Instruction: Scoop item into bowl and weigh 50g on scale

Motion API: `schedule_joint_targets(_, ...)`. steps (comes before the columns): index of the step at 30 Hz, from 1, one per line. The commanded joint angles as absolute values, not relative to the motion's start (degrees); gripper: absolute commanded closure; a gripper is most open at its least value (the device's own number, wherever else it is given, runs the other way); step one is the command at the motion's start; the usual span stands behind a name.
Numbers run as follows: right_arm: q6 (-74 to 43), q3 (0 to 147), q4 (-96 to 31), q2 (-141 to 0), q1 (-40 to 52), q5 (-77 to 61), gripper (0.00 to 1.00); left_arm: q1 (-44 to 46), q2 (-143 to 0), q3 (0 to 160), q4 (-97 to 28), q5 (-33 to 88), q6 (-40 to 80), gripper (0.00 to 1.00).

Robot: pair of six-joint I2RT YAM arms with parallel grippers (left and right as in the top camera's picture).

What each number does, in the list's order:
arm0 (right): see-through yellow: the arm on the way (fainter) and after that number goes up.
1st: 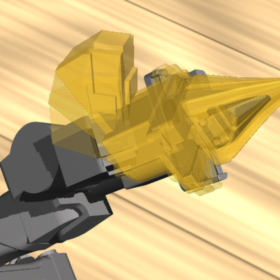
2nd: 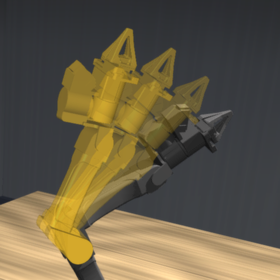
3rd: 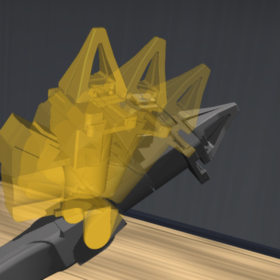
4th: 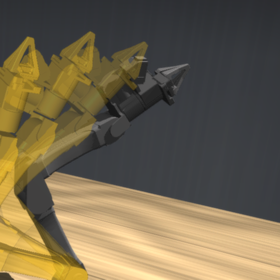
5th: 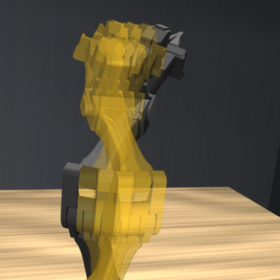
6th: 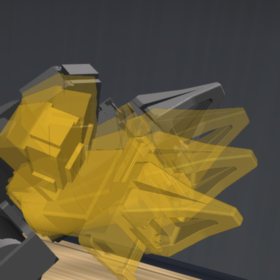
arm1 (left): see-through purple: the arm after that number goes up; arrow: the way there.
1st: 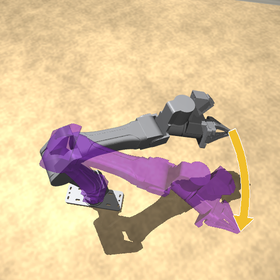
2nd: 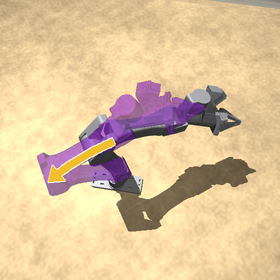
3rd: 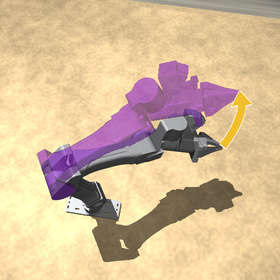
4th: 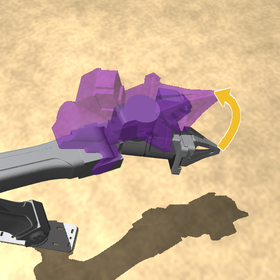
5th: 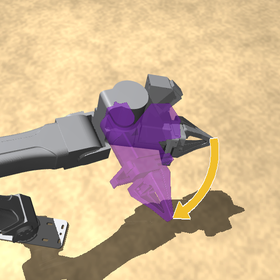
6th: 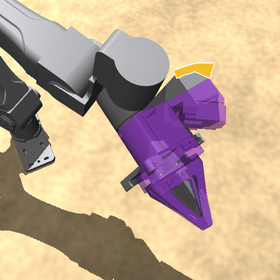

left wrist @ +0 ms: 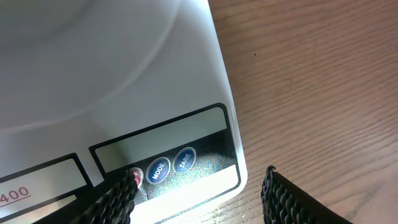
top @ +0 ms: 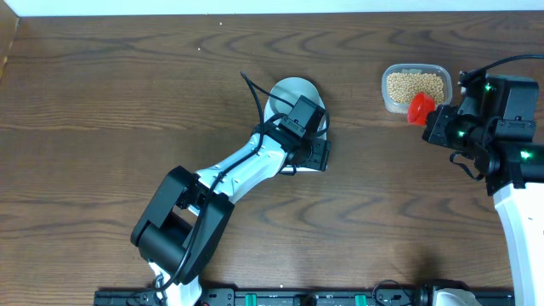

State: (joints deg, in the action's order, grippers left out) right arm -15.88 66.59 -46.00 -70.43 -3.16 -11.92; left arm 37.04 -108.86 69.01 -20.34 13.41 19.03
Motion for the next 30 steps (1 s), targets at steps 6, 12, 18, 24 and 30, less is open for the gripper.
schedule_joint_targets(6, -15.16, 67.48, -45.84, -70.52, -3.33, -11.49, 0.99, 37.01, -108.05, 68.45, -20.23, 12.84, 17.82, 0.33)
schedule_joint_targets(12, -15.16, 67.48, -45.84, -70.52, -3.33, -11.49, 0.99, 37.08, -109.01, 68.45, -20.18, 12.84, 17.82, 0.33)
schedule_joint_targets(18, -15.16, 67.48, -45.84, -70.52, -3.33, -11.49, 0.99, 37.12, -110.02, 68.45, -20.21, 12.86, 17.82, 0.33)
schedule_joint_targets(24, -15.16, 67.48, -45.87, -70.52, -3.33, -11.49, 0.99, 37.12, -111.04, 68.45, -20.21, 13.08, 17.85, 0.33)
schedule_joint_targets(30, -15.16, 67.48, -45.87, -70.52, -3.33, -11.49, 0.99, 37.6, -111.24, 68.45, -20.21, 13.06, 17.82, 0.33)
